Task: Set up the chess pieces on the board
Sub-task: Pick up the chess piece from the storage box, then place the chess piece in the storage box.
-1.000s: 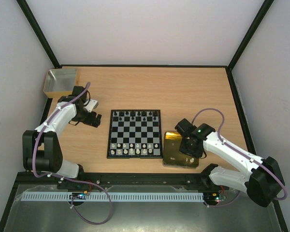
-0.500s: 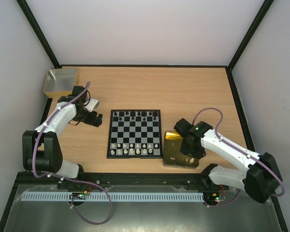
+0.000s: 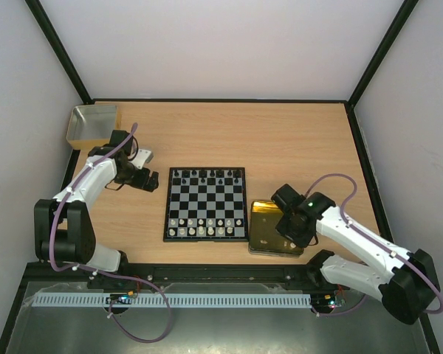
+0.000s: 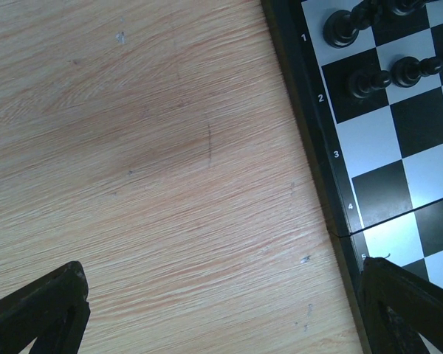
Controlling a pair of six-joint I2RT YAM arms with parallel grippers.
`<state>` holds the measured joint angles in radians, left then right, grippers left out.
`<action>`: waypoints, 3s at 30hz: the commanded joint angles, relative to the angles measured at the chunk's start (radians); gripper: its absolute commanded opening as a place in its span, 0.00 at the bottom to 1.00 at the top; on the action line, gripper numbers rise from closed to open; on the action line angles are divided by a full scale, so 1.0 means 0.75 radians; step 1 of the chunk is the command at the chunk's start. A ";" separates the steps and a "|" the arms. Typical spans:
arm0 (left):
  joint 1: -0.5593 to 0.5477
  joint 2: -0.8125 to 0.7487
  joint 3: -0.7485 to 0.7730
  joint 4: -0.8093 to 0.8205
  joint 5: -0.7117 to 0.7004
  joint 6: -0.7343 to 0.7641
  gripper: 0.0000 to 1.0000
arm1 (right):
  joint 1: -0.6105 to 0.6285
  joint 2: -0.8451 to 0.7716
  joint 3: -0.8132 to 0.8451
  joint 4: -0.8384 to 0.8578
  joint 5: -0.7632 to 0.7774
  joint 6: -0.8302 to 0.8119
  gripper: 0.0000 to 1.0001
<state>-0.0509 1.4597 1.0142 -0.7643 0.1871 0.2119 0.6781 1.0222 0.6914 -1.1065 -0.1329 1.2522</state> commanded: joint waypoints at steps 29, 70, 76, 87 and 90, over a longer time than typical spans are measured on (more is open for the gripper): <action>0.007 0.034 -0.023 0.010 0.044 -0.017 0.99 | -0.006 -0.108 -0.244 0.052 0.148 0.244 0.24; 0.004 0.054 -0.024 0.013 0.043 -0.021 0.99 | 0.053 0.360 0.088 0.303 0.053 -0.190 0.03; 0.004 0.053 -0.025 0.013 0.043 -0.023 0.99 | 0.054 0.380 0.089 0.322 0.059 -0.200 0.12; 0.004 0.056 -0.025 0.014 0.040 -0.023 0.99 | 0.053 0.384 0.064 0.339 0.089 -0.204 0.18; 0.004 0.056 -0.025 0.015 0.039 -0.024 0.99 | 0.053 0.403 0.067 0.344 0.102 -0.208 0.18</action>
<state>-0.0509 1.4902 1.0065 -0.7490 0.2131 0.2001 0.7139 1.3048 0.7341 -0.8558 -0.0944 1.1042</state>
